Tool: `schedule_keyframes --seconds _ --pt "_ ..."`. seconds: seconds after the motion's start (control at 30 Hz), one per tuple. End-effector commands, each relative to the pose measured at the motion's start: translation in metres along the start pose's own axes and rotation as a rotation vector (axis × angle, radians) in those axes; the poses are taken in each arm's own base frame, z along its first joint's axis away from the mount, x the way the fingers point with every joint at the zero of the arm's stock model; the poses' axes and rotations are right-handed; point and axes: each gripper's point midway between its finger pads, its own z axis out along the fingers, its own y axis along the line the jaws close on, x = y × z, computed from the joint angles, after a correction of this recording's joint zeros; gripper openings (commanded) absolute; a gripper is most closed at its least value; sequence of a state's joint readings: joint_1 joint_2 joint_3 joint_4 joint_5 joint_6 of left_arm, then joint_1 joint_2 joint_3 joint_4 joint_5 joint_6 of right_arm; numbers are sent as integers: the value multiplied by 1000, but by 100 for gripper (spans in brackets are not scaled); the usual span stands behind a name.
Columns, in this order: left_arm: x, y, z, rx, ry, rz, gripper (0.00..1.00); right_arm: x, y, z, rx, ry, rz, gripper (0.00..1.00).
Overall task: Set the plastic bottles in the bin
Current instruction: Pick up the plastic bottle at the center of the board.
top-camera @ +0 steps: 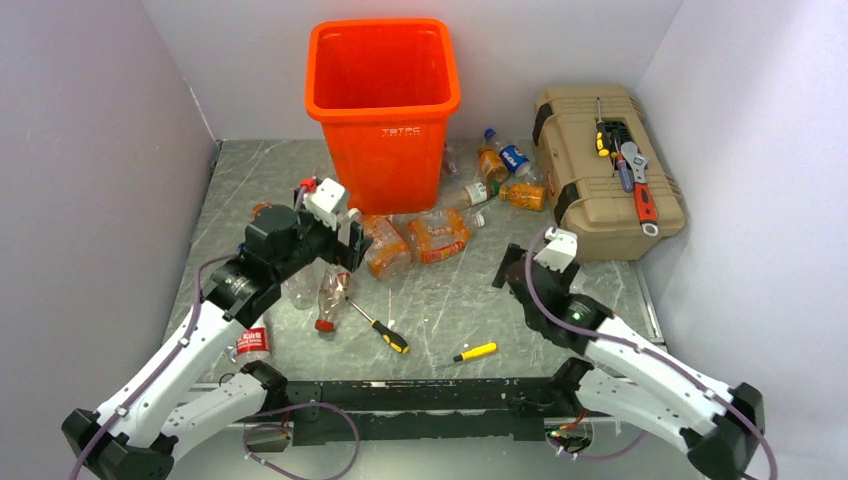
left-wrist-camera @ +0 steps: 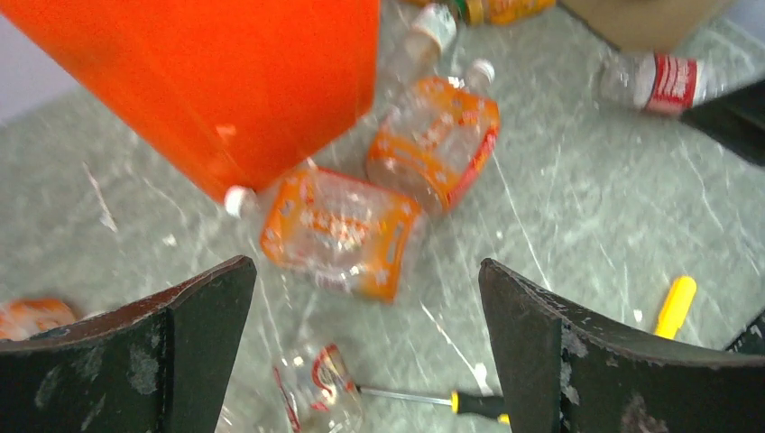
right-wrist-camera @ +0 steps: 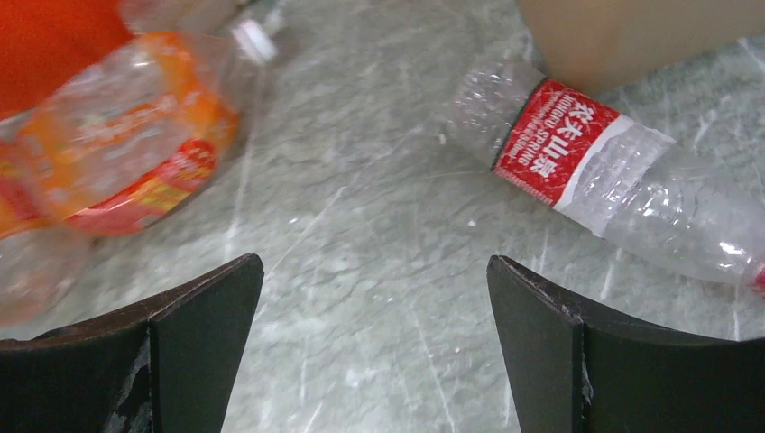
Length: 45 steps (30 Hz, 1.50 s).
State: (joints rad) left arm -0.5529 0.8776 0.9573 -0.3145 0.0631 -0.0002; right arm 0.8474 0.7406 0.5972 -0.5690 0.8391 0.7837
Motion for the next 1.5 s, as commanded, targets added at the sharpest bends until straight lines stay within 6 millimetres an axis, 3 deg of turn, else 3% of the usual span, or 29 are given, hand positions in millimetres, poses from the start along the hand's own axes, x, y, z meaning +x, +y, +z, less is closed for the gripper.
schedule_keyframes --seconds 0.0,0.17,0.37,0.53,0.63,0.87,1.03,1.3,1.47 --pt "5 -15 -12 65 -32 -81 99 3 7 30 16 68 35 100" --pt "17 -21 -9 74 35 -157 99 11 4 47 34 98 77 100" --pt "13 -14 -14 33 18 -169 99 20 78 56 -283 145 321 100" --pt "14 -14 -15 26 -6 -177 99 24 117 76 -351 186 516 100" --pt "18 -13 -12 20 16 -176 99 29 129 89 -363 196 637 100" --pt "22 -10 -11 -6 28 -164 100 59 142 126 -248 280 786 98" --pt "25 -12 -10 -1 36 -166 99 74 143 147 -194 298 834 89" --pt "27 -9 -7 -16 48 -155 100 92 146 164 -171 325 843 67" --pt "29 -7 -6 -26 54 -151 99 107 140 164 -171 345 824 47"
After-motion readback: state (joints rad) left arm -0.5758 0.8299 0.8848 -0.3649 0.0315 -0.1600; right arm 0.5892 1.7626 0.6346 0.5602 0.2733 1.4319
